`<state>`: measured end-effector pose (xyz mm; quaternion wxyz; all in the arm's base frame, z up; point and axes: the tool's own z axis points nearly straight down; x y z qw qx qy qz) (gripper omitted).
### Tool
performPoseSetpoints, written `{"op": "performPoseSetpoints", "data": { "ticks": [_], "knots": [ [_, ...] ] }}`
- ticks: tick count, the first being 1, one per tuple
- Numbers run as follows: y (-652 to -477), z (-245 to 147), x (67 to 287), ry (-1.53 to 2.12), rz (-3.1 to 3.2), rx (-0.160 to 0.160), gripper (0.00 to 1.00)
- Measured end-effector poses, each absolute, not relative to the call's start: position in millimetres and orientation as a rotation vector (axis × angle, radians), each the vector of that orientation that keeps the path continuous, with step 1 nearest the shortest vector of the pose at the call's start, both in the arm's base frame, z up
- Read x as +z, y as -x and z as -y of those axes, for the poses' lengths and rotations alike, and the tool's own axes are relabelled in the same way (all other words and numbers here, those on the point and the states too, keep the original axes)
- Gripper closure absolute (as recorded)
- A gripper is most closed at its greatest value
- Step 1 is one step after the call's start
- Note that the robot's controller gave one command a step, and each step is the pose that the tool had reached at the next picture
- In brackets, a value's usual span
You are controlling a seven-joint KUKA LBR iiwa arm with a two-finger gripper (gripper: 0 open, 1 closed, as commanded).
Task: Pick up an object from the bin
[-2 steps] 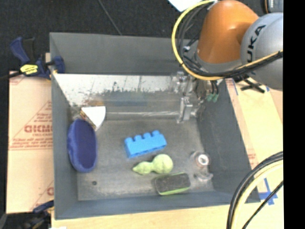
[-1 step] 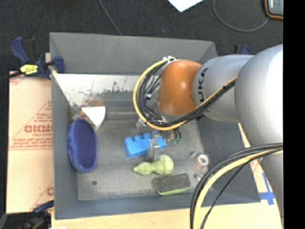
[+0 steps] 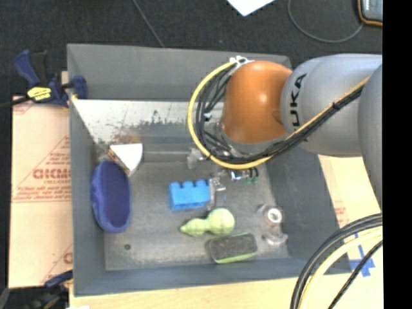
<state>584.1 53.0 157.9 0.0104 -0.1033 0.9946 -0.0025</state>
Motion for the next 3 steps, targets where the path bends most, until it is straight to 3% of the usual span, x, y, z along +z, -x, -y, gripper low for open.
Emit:
{"op": "performPoseSetpoints", "data": {
  "ticks": [1, 2, 3],
  "knots": [
    [-584.8, -41, 100, 0.158, -3.138, -0.001, 0.00],
    [-591.0, -45, 71, 0.288, -3.104, -0.006, 0.00],
    [-586.7, -29, 71, 0.058, -3.131, -0.002, 1.00]
  ]
}}
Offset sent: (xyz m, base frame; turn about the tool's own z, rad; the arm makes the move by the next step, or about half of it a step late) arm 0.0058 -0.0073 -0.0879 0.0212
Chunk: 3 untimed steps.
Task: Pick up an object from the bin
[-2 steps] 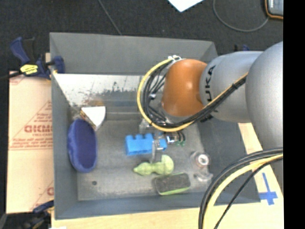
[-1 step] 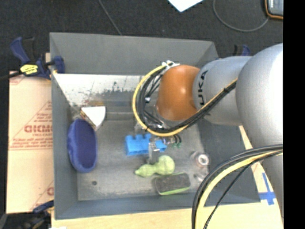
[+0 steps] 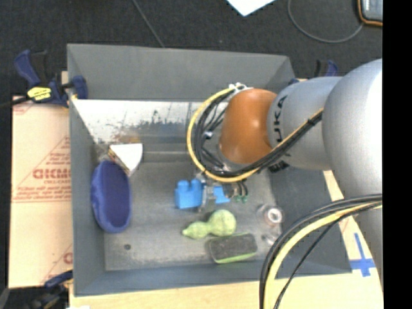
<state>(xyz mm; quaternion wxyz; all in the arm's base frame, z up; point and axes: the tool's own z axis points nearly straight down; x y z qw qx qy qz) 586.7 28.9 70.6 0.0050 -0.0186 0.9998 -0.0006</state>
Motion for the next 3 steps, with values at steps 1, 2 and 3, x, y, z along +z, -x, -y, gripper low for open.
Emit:
{"op": "performPoseSetpoints", "data": {
  "ticks": [1, 2, 3],
  "knots": [
    [-586.7, -29, 71, 0.059, -3.131, -0.002, 1.00],
    [-586.9, -29, 72, 0.059, -3.129, -0.002, 1.00],
    [-587.2, -29, 85, 0.060, -3.128, -0.003, 1.00]
  ]
}}
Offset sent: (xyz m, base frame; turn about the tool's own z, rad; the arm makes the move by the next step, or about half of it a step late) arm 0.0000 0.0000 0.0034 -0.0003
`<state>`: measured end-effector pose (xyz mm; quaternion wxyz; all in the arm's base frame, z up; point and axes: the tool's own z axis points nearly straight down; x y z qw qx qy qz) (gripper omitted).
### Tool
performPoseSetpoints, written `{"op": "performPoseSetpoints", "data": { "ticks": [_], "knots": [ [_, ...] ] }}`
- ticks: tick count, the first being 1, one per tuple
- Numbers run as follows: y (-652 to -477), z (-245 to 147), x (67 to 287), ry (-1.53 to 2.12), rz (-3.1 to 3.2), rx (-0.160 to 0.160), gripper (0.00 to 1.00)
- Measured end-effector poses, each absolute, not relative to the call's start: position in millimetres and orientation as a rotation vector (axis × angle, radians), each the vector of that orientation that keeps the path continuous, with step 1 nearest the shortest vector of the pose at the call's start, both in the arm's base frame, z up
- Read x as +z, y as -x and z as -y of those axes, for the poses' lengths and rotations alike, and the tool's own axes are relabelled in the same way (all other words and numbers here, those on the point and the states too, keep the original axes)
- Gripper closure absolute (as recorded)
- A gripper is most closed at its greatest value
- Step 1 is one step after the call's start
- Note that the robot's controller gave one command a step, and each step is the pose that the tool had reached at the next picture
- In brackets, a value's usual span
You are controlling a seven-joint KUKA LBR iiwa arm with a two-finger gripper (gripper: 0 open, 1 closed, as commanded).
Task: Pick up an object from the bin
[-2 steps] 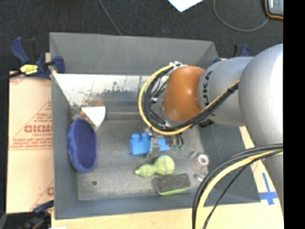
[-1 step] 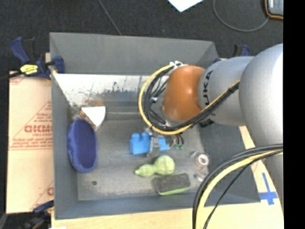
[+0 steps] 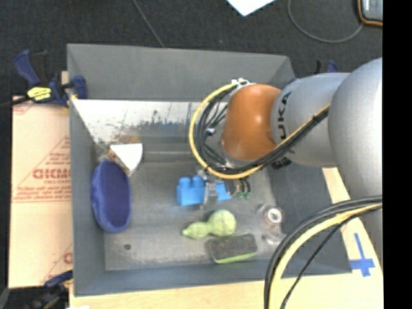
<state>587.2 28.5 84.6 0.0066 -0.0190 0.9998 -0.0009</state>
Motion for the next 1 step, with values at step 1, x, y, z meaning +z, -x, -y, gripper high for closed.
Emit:
{"op": "performPoseSetpoints", "data": {
  "ticks": [1],
  "knots": [
    [-587.7, -28.3, 101.0, 0.060, -3.124, -0.003, 1.00]
  ]
}}
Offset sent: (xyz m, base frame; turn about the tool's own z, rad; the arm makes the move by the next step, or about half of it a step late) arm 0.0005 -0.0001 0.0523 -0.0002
